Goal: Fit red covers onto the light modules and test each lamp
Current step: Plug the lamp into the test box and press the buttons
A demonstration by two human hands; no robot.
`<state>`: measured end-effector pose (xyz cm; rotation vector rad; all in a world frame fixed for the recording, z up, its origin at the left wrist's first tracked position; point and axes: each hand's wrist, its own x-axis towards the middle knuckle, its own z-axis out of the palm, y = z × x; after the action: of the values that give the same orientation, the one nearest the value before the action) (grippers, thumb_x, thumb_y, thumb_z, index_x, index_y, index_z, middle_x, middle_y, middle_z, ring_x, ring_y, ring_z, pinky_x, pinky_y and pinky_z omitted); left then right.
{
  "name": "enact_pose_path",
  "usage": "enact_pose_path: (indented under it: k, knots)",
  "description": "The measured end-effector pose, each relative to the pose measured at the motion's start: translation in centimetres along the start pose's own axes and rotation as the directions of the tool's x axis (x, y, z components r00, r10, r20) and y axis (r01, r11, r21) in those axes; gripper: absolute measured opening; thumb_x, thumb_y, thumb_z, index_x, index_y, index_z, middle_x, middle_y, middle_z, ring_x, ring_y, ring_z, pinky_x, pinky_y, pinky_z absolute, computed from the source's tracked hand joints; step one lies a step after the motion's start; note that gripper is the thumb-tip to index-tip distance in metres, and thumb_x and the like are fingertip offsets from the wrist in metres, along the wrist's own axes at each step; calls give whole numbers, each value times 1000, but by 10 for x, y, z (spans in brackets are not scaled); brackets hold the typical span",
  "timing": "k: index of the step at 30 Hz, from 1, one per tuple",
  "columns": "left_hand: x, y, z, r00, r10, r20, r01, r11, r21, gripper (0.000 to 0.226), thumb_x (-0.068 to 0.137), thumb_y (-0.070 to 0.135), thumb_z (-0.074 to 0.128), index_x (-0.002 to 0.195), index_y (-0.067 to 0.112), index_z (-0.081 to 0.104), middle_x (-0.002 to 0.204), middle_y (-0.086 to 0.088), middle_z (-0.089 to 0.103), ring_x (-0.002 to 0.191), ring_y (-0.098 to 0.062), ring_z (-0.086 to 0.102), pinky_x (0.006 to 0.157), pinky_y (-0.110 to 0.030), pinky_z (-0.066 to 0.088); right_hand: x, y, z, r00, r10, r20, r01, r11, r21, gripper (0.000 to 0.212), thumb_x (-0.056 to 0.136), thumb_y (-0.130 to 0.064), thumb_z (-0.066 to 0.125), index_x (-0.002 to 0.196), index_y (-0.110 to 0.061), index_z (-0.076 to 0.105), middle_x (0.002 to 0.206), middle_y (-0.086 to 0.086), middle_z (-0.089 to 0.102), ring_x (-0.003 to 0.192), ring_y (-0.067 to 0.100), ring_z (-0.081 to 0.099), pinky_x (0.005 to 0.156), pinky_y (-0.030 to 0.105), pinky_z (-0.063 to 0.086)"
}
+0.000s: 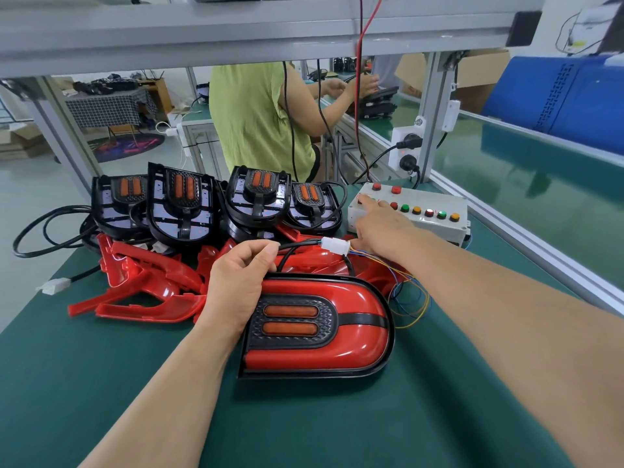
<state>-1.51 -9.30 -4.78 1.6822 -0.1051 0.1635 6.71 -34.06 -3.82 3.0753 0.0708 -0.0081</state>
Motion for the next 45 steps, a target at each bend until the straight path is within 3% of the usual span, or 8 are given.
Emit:
enact_pose_path:
  k: [10, 17, 23, 29, 33, 37, 40, 45]
  knots:
    - [0, 2, 0, 999, 47, -2, -46, 995, 92, 23, 96, 28, 62, 75, 28, 68, 65, 15, 63, 64, 5, 56, 71, -22, 46, 1, 0, 2, 1000, -5, -9, 5, 1000, 3, 41, 94, -48, 57, 107, -13, 72, 164, 5, 11, 139, 33, 29, 110, 46, 36]
    - [1, -1, -1, 999, 50, -8, -49, 994, 97, 16, 96, 29, 62, 82, 28, 71, 69, 14, 65, 69, 6, 59, 74, -20, 45, -3, -2, -9, 998, 4, 61, -2, 1000, -25, 26, 96, -35, 57, 96, -10, 68, 159, 9, 14, 103, 28, 56, 82, 34, 43]
    - [2, -3, -2, 999, 53, -5, -52, 995, 85, 15, 95, 29, 63, 86, 26, 73, 72, 11, 67, 73, 1, 61, 75, -22, 47, -1, -4, -13, 995, 32, 91, -29, 999, -32, 30, 95, -35, 58, 105, -8, 69, 157, 8, 15, 94, 26, 55, 81, 34, 44]
    - [1, -1, -1, 998, 61, -6, -60, 993, 106, 21, 96, 29, 62, 76, 27, 70, 80, -1, 71, 76, -4, 62, 75, -24, 49, 7, -2, -1, 995, 45, 94, -50, 997, 59, 24, 94, -32, 59, 76, -18, 53, 163, 0, -1, 90, 23, 58, 78, 36, 43]
    - [1, -1, -1, 998, 63, 1, -63, 993, 97, 20, 96, 28, 62, 78, 26, 70, 72, 8, 67, 73, 0, 61, 73, -21, 47, 12, -2, 10, 985, 118, 123, -133, 984, 121, 14, 92, -29, 60, 81, -22, 59, 163, -11, -12, 67, 18, 49, 59, 31, 32]
    - [1, -2, -2, 998, 66, 1, -66, 992, 109, 22, 96, 29, 61, 76, 27, 70, 73, 9, 67, 71, 2, 61, 68, -17, 47, 13, -4, 12, 984, 115, 136, -126, 989, 80, 35, 96, -38, 55, 125, -21, 62, 163, -10, -23, 96, 27, 54, 71, 36, 36]
    - [2, -2, -2, 998, 70, 4, -70, 991, 112, 24, 96, 29, 61, 73, 29, 70, 71, 11, 67, 68, 5, 60, 61, -10, 47, 4, -6, 5, 988, 96, 121, -107, 990, 92, 41, 98, -43, 53, 128, -17, 61, 165, -6, -21, 119, 32, 55, 82, 37, 39]
    - [4, -4, 1, 999, 41, -21, -40, 998, 51, 21, 94, 30, 64, 77, 34, 74, 65, 16, 64, 62, 7, 55, 61, -8, 46, -19, -2, -3, 1000, 15, -13, -12, 975, 220, 33, 99, -40, 55, 116, -12, 62, 167, -2, -3, 126, 29, 50, 95, 36, 41]
